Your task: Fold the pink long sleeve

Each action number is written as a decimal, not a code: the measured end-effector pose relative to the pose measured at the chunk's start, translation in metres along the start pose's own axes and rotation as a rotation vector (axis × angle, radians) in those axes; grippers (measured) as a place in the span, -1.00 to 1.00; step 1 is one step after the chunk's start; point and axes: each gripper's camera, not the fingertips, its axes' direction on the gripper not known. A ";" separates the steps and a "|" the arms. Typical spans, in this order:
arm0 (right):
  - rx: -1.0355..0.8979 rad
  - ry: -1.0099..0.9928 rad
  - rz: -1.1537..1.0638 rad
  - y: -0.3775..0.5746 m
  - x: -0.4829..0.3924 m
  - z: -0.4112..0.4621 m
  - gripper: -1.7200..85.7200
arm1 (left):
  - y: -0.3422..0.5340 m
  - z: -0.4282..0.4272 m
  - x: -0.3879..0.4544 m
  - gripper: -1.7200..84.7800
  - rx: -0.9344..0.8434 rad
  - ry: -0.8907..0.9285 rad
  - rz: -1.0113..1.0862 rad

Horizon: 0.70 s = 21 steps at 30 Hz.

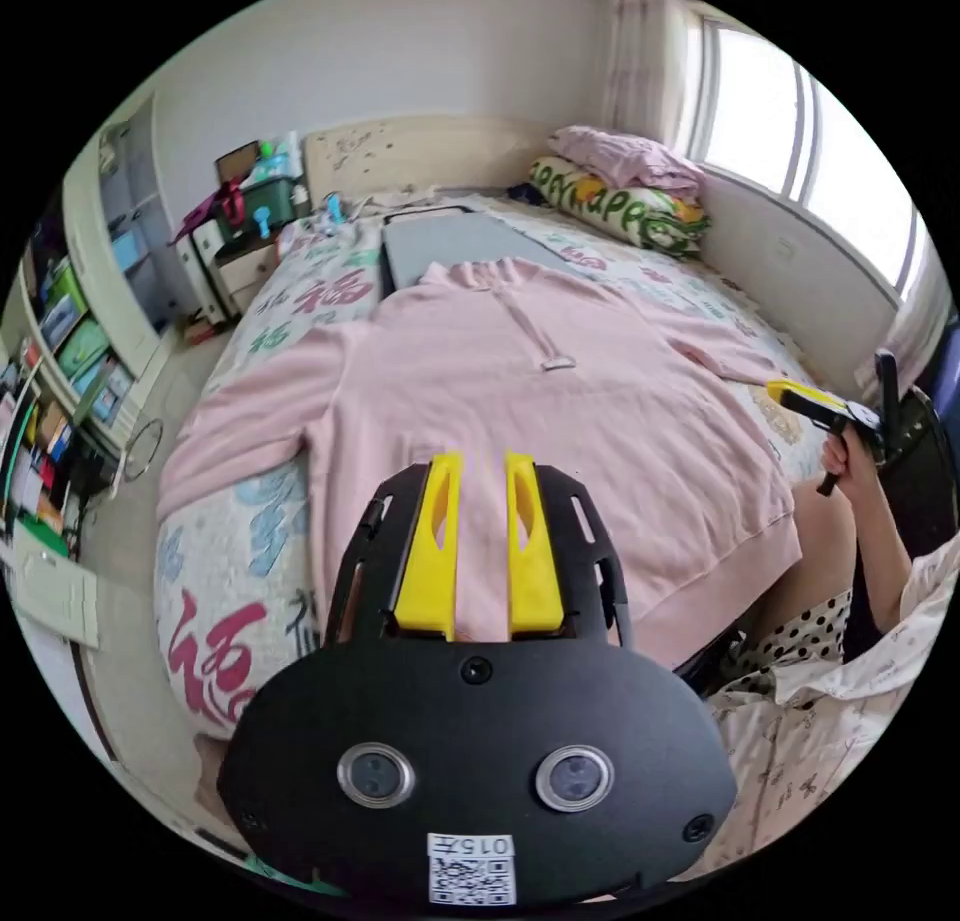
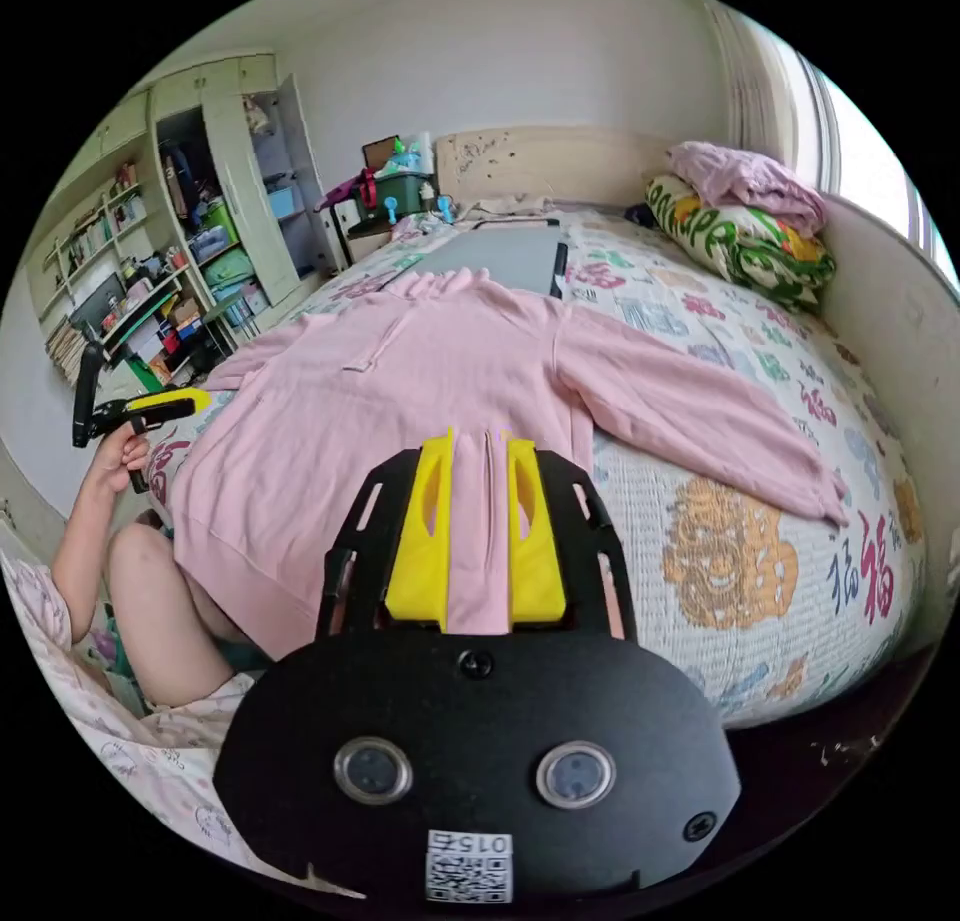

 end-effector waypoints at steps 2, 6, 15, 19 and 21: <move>-0.077 -0.008 0.042 0.006 0.012 0.001 -0.67 | 0.015 0.004 -0.021 -0.77 -0.072 0.007 -0.062; -0.153 0.042 0.107 0.017 0.031 -0.003 -0.65 | 0.047 0.022 -0.053 -0.69 -0.203 0.024 -0.156; -0.294 0.037 0.188 0.022 0.062 0.006 -0.65 | 0.057 0.069 -0.068 -0.77 -0.318 0.104 -0.235; -0.415 -0.032 0.171 0.024 0.066 0.026 -0.73 | 0.047 0.077 -0.058 -0.90 -0.356 0.087 -0.187; -0.438 -0.066 0.155 0.024 0.064 0.033 -0.81 | 0.041 0.077 -0.053 -0.93 -0.368 0.089 -0.166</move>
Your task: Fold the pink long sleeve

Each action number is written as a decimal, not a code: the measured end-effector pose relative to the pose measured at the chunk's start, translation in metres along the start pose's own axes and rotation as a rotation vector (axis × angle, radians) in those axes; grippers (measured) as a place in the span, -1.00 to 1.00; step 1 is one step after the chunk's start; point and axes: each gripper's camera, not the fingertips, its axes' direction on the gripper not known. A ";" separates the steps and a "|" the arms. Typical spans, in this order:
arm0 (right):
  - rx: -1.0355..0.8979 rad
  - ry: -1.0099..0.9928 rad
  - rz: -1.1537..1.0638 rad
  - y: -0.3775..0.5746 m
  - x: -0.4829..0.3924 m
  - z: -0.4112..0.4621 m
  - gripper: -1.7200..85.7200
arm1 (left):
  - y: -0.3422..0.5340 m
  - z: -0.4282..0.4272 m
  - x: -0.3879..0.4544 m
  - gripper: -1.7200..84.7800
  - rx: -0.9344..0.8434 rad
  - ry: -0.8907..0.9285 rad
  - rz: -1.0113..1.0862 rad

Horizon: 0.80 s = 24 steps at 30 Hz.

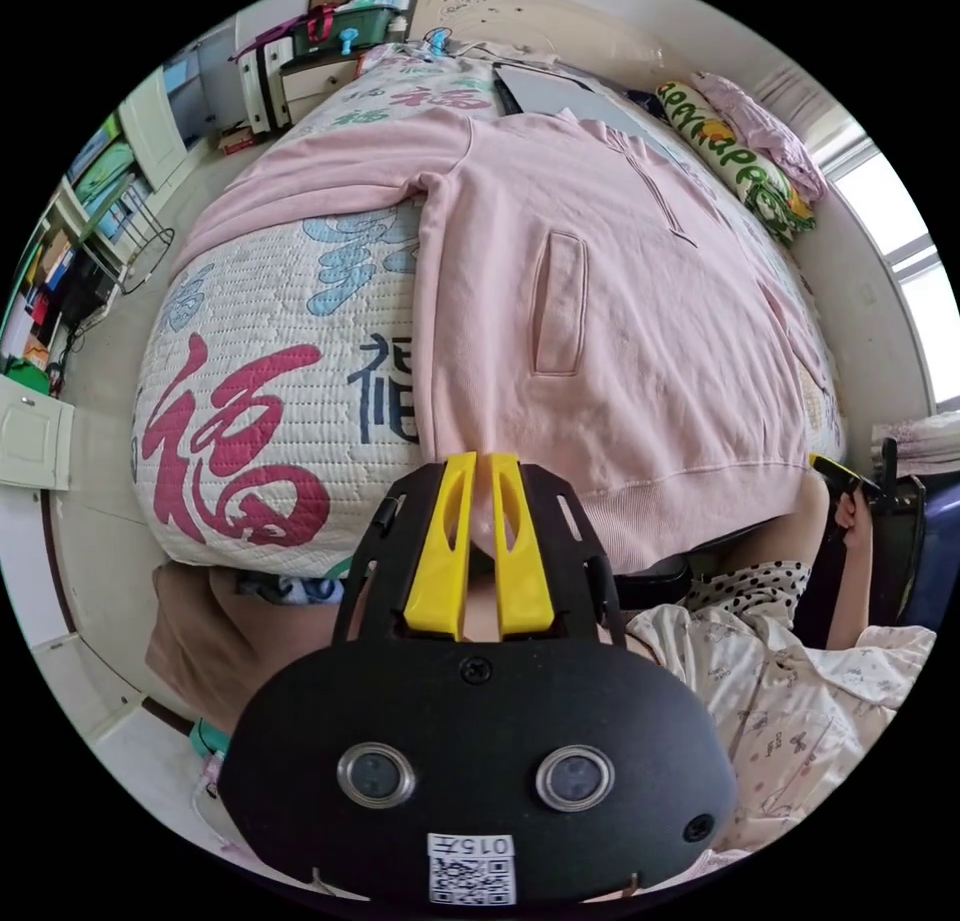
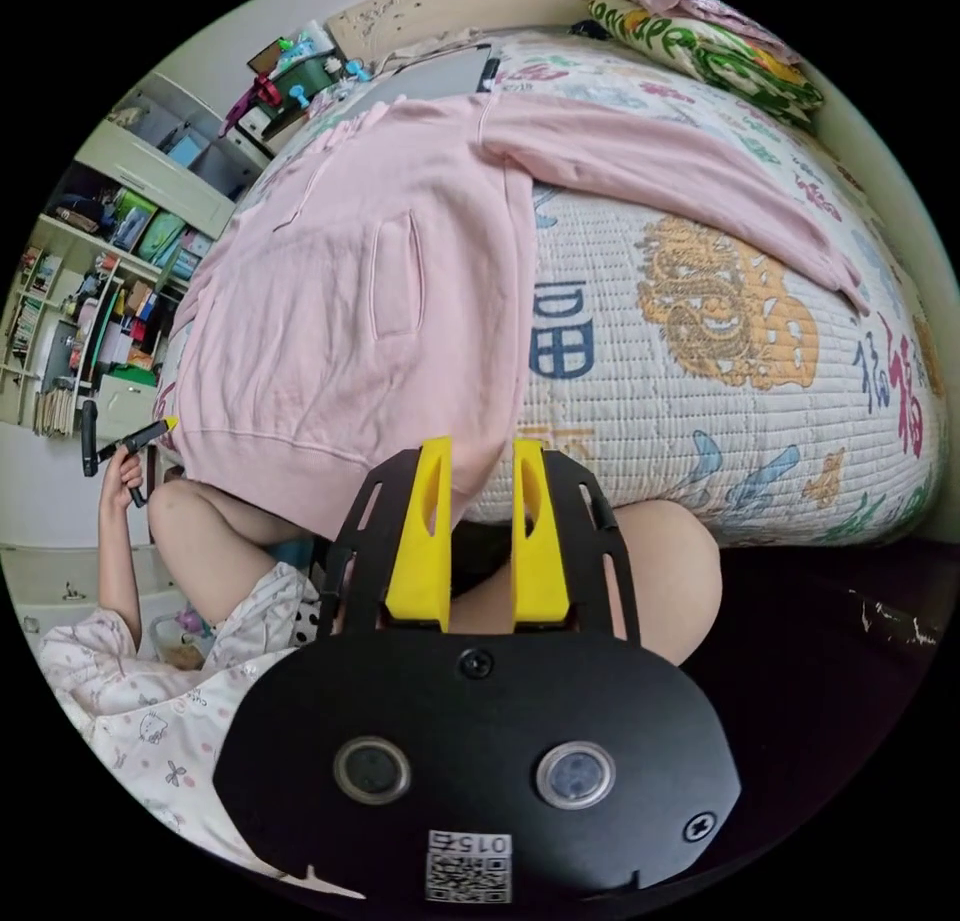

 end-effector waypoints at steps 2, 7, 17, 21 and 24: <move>-0.009 0.014 -0.022 -0.003 -0.003 0.004 -0.88 | -0.004 -0.004 0.005 -0.94 -0.007 0.000 0.015; -0.069 0.192 -0.144 -0.009 -0.019 0.011 -0.95 | -0.017 -0.013 0.026 -0.97 -0.025 -0.085 0.067; -0.132 0.422 -0.233 -0.022 -0.050 0.069 -0.97 | -0.053 0.029 0.091 -0.96 -0.128 -0.282 0.186; -0.116 0.509 -0.256 -0.022 -0.063 0.088 -0.97 | -0.056 0.037 0.120 -0.96 -0.140 -0.367 0.253; -0.095 0.498 -0.252 -0.019 -0.060 0.090 -0.96 | -0.055 0.038 0.129 -0.95 -0.138 -0.371 0.268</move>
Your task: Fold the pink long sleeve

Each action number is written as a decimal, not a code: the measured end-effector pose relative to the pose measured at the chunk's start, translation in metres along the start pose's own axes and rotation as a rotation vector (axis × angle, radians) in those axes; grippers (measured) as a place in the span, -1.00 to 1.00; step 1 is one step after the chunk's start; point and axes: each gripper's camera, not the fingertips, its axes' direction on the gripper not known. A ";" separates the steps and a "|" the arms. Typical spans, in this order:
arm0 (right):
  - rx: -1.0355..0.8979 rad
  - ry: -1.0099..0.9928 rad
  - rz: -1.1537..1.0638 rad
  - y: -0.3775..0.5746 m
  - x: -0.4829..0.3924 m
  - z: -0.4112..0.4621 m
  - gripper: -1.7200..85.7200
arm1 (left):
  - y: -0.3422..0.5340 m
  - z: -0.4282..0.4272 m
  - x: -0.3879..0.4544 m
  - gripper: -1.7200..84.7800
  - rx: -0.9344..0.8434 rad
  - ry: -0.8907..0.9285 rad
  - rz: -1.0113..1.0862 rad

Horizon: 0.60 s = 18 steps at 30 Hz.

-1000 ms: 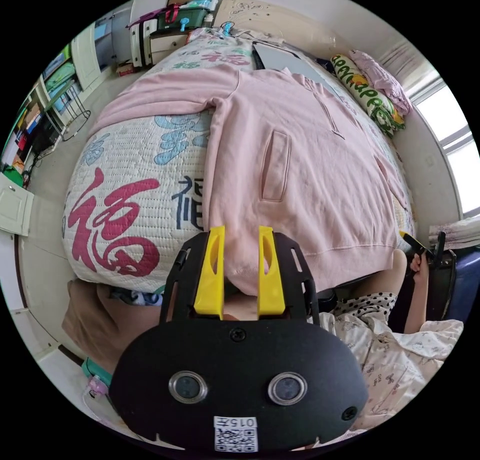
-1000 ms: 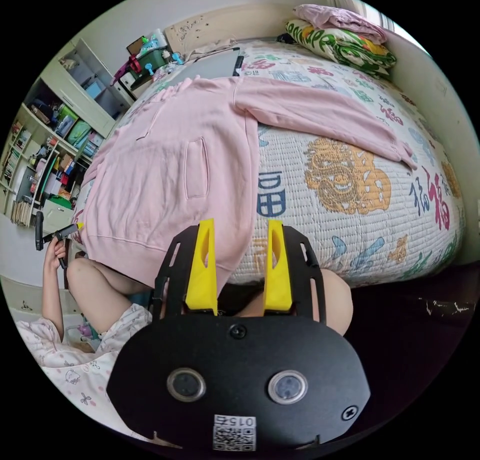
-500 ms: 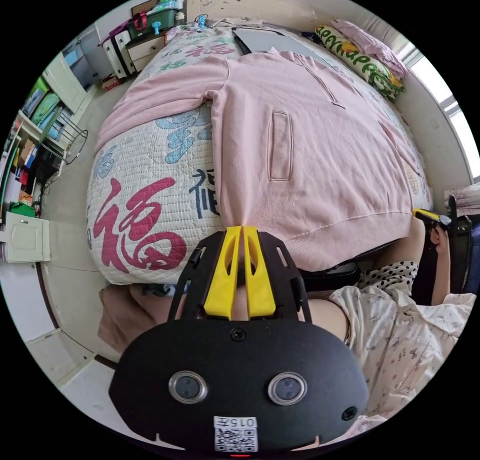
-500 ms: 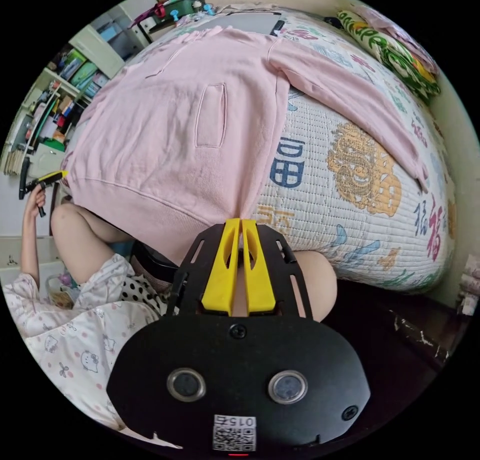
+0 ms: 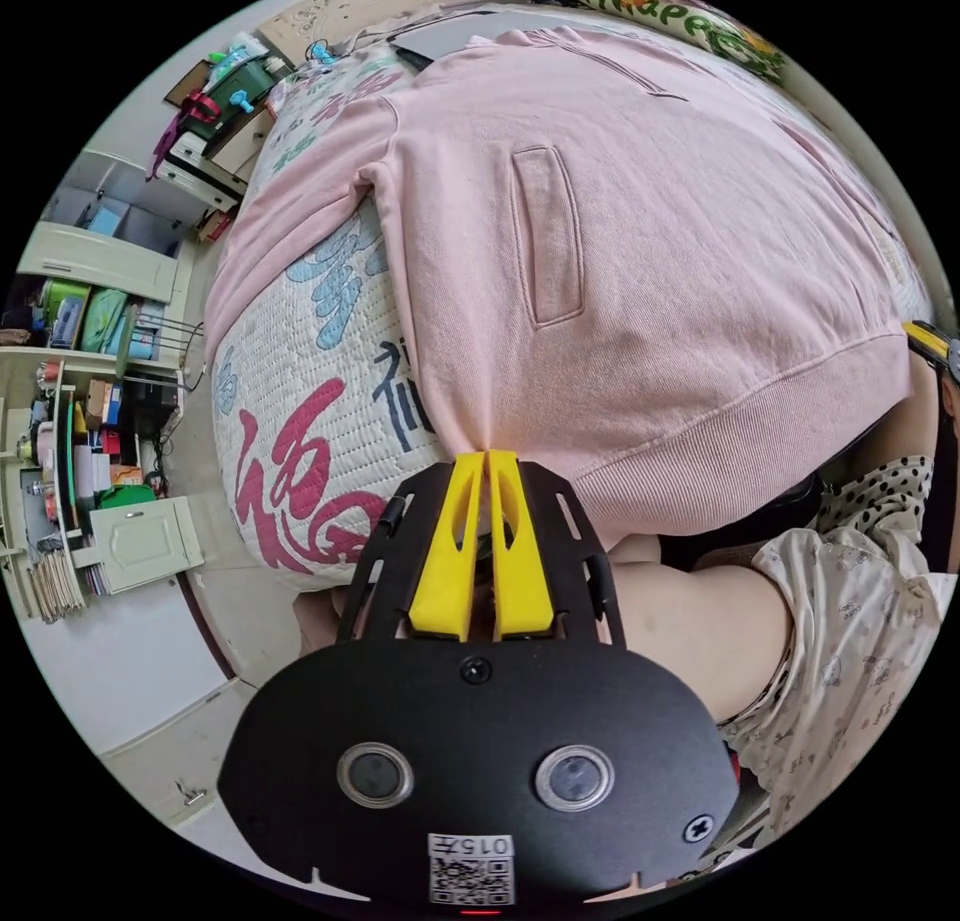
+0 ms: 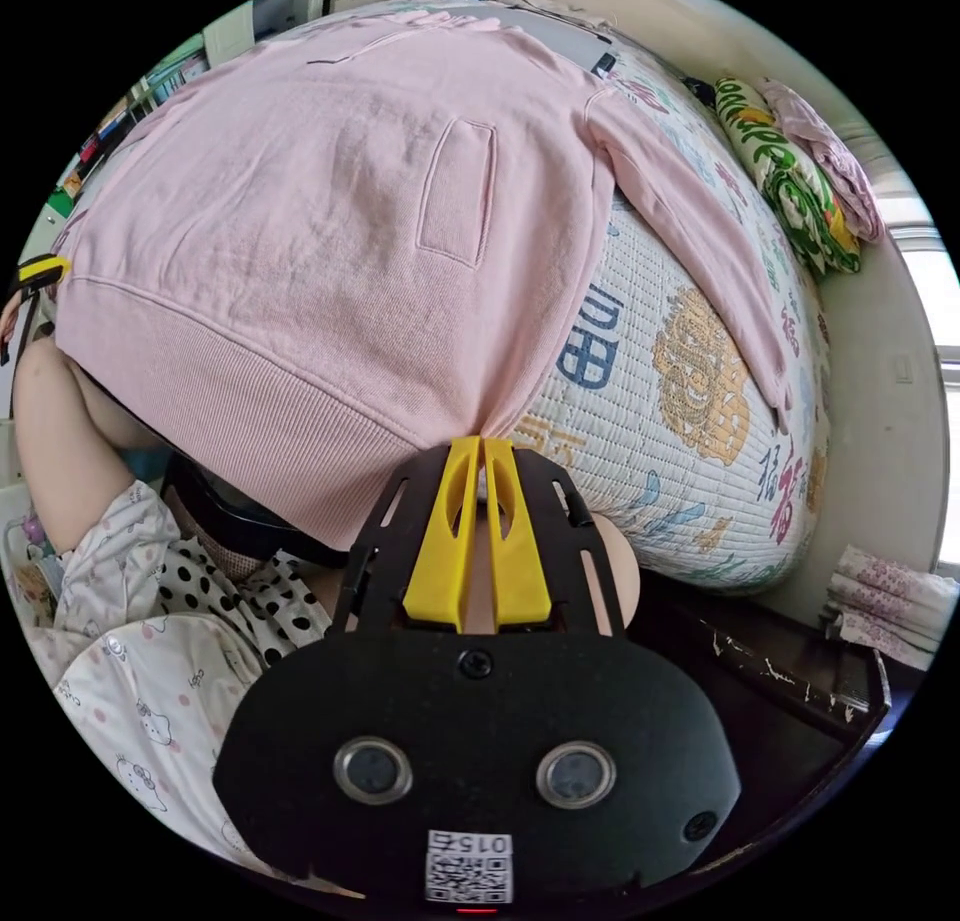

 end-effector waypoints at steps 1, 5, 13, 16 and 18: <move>0.003 -0.010 0.006 0.000 0.002 0.001 -0.96 | 0.000 -0.001 0.003 -0.95 0.000 0.000 0.002; 0.007 -0.034 0.013 -0.003 0.004 0.006 -0.96 | -0.003 0.003 0.011 -0.95 -0.004 0.000 0.001; 0.012 -0.027 0.024 -0.018 -0.004 0.020 -0.94 | 0.014 0.024 0.022 -0.95 0.039 0.018 -0.058; 0.056 -0.028 0.042 -0.011 -0.003 0.015 -0.91 | 0.029 0.028 0.018 -0.94 0.078 0.059 -0.087; 0.069 -0.056 0.070 -0.006 0.006 0.007 -0.86 | 0.043 0.027 0.010 -0.94 0.107 0.123 -0.112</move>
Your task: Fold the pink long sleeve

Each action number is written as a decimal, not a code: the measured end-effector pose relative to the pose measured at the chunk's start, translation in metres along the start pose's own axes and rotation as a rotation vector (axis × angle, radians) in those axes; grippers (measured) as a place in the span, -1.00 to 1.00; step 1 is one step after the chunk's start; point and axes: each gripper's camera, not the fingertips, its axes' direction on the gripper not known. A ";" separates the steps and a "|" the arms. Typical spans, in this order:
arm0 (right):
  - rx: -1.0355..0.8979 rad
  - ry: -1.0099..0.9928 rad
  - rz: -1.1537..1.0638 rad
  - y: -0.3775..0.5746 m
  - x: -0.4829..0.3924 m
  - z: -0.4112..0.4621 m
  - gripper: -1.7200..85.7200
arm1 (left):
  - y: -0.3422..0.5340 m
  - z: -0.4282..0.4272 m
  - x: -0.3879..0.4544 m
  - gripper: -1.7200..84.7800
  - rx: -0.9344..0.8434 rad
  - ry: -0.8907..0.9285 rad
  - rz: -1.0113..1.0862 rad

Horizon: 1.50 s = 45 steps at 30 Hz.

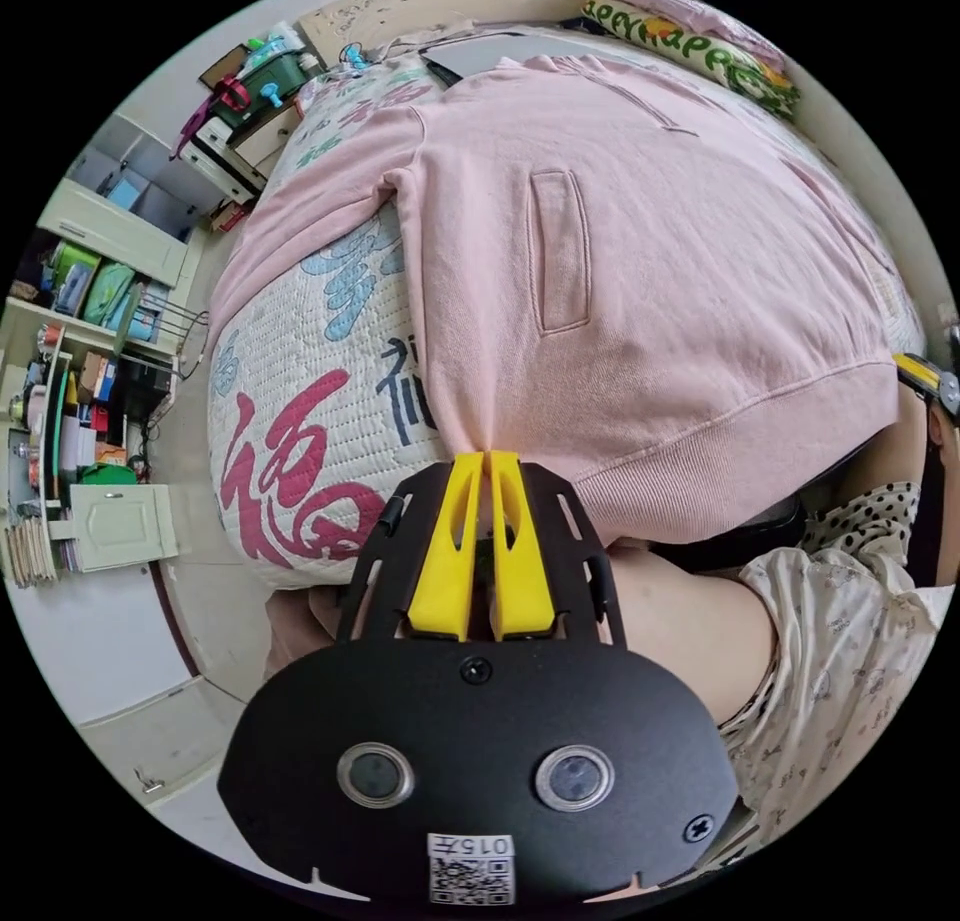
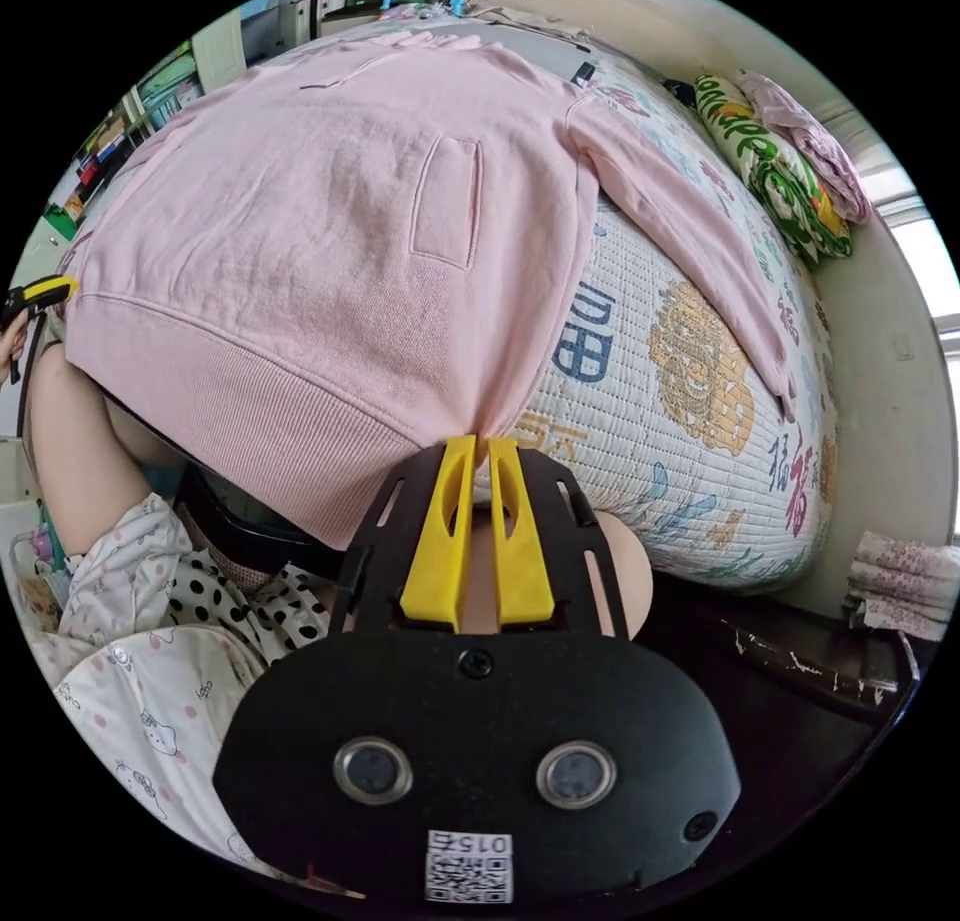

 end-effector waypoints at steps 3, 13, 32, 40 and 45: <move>-0.001 -0.091 0.027 0.005 0.026 -0.021 -0.76 | 0.021 -0.014 -0.021 -0.93 0.029 0.000 -0.059; 0.345 -0.248 0.006 -0.141 0.073 -0.082 -0.75 | -0.105 -0.063 -0.039 -0.90 0.406 0.159 0.016; 0.292 -0.265 -0.008 -0.509 0.022 0.008 -0.72 | -0.443 0.111 0.002 -0.71 0.359 0.217 -0.150; 0.229 -0.120 -0.061 -0.543 -0.010 0.019 -0.87 | -0.461 0.141 0.031 -0.92 0.296 0.063 -0.012; 0.209 -0.097 -0.010 -0.556 -0.016 0.015 -0.89 | -0.462 0.142 0.053 -0.96 0.314 -0.109 0.026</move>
